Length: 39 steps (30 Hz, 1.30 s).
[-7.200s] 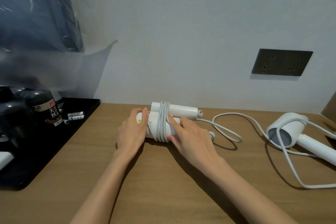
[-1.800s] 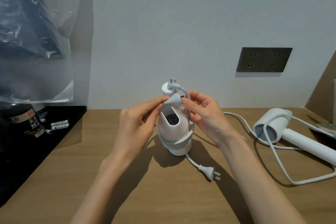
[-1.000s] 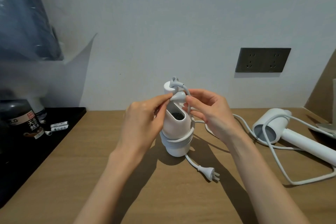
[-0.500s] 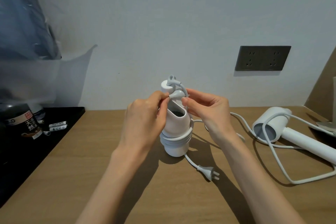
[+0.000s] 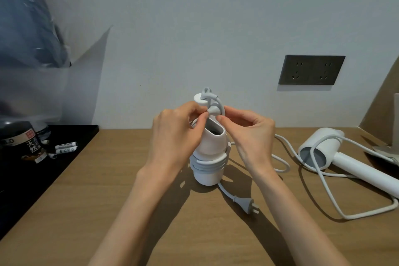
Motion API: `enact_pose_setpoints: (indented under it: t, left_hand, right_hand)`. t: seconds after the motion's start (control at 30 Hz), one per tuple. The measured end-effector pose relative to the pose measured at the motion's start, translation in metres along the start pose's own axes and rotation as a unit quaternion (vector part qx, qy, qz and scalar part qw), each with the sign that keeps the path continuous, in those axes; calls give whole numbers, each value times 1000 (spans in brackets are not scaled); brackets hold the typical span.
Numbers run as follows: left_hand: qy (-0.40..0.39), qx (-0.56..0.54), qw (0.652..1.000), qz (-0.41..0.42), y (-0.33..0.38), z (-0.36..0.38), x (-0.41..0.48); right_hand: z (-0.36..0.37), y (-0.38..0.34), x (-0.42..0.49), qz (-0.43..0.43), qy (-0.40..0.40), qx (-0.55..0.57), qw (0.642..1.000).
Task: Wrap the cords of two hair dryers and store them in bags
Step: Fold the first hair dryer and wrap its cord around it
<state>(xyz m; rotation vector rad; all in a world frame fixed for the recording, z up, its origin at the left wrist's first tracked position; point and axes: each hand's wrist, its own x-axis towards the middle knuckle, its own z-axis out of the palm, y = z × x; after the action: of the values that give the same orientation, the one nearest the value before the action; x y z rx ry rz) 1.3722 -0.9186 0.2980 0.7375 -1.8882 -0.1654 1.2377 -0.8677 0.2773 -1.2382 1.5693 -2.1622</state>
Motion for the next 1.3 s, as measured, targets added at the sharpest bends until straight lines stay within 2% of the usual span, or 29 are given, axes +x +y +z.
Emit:
enact_pose_setpoints:
  t: [0.17,0.3,0.4,0.53,0.6,0.77,0.93,1.03,1.1,1.3]
  left_hand:
    - [7,-83,990,-114,0,-1,-1]
    - [0,-203,962,-183,0,-2,-4]
    - [-16,-244,950,-196,1,-1,-7]
    - [-30,-276,941,-196,-5,0,-9]
    - [-35,-283,939,-192,-9,0,-10]
    - [5,-287,940,-183,-14,2,-10]
    - [-90,-272,947,-144,-17,-6,4]
    - [-175,-304,925,-146,-16,-8,16]
    - [-213,-291,923,-137,-15,-6,22]
    - [-208,-290,923,-142,-15,-2,26]
  right_hand:
    - [0,-6,1,5,-48,-62,997]
    - [-3,-8,5,70,-112,27,991]
    - [-9,-4,11,121,-151,74,978]
    - [-12,0,11,106,-243,47,963]
    - [-13,-3,11,88,-265,25,960]
    - [-13,-4,9,17,-219,-24,975]
    - [-8,0,8,1,-164,-52,985]
    - [-6,1,7,10,-150,-45,988]
    - [-6,2,6,6,-152,-55,987]
    - [-8,-2,7,0,-149,-48,988]
